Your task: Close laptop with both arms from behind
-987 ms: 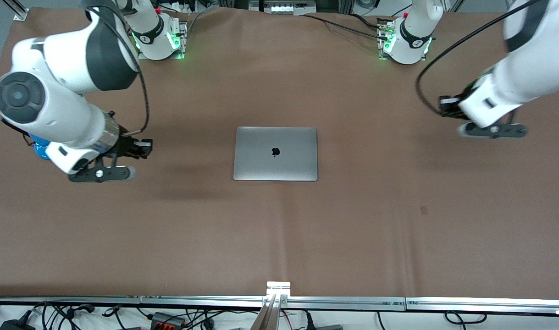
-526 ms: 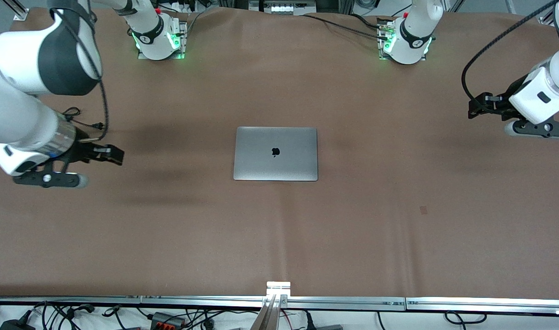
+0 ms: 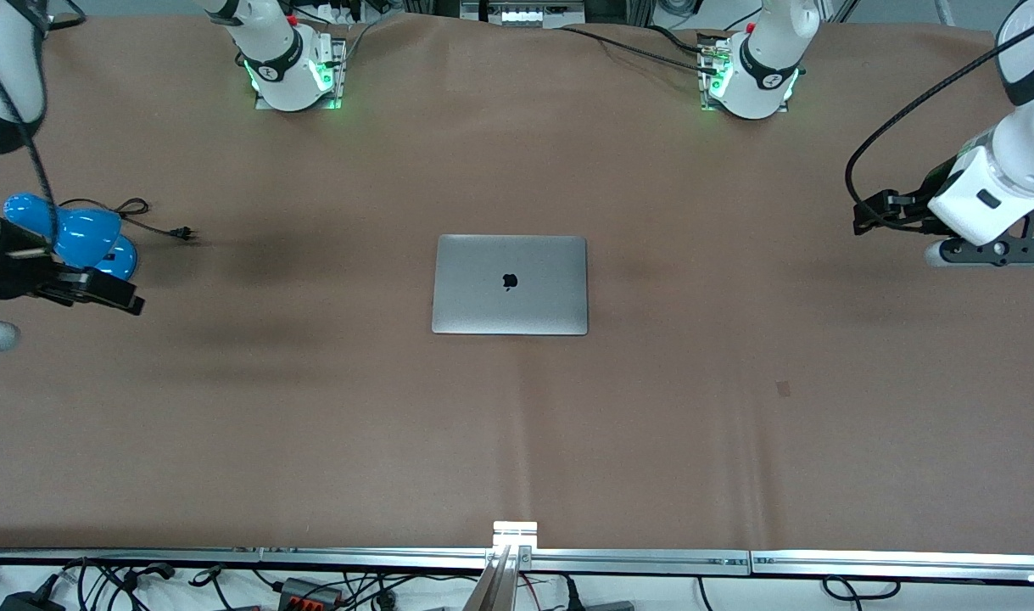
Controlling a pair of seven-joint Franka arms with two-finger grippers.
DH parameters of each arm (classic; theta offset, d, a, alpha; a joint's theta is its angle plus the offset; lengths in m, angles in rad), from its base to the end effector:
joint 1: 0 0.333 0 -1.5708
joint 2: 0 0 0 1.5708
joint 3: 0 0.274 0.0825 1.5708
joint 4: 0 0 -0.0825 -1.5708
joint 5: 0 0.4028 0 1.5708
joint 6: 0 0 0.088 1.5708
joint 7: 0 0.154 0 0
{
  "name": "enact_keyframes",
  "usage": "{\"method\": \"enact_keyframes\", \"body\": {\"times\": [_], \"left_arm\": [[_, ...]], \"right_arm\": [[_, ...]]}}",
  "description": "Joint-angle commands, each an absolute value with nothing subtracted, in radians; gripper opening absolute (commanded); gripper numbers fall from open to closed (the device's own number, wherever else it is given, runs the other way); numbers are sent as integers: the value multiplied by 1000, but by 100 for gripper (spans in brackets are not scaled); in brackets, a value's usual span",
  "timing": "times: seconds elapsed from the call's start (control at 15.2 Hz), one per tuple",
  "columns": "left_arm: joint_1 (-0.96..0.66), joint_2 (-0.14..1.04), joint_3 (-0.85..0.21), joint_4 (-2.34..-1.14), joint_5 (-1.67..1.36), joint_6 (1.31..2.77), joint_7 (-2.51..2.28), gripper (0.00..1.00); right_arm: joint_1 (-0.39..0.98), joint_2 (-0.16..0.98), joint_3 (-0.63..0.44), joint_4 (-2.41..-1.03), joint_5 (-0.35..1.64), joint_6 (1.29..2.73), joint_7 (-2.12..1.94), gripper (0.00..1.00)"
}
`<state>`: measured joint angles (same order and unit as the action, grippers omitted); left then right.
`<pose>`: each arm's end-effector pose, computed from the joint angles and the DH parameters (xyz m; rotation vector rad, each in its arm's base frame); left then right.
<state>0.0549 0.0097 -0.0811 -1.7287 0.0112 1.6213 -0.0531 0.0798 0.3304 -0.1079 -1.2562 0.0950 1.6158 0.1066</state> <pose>0.5653 -0.0130 0.4571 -3.1210 -0.0400 0.1821 0.6634 0.0050 0.4914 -3.0734 0.2019 -0.0438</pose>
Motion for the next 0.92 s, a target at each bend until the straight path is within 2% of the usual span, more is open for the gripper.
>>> {"method": "enact_keyframes", "body": {"times": [0.0, 0.26, 0.53, 0.66, 0.86], "left_arm": [[71, -12, -103, -1718, 32, 1597, -68, 100], [67, -11, -103, -1712, 31, 1598, -64, 100], [67, -11, -103, -1712, 31, 1595, -64, 100], [67, -12, -103, -1712, 31, 1595, -64, 100], [67, -12, -103, -1712, 31, 1594, -64, 100]], "right_arm": [[-41, 287, 3, -1287, 69, 1606, 46, 100], [-29, 267, 5, -1307, 8, 1601, 9, 100], [41, 219, -52, -1380, 3, 1649, 11, 100], [34, 134, -52, -1504, 2, 1710, 9, 100], [35, 39, -54, -1633, 0, 1718, 11, 100]]}}
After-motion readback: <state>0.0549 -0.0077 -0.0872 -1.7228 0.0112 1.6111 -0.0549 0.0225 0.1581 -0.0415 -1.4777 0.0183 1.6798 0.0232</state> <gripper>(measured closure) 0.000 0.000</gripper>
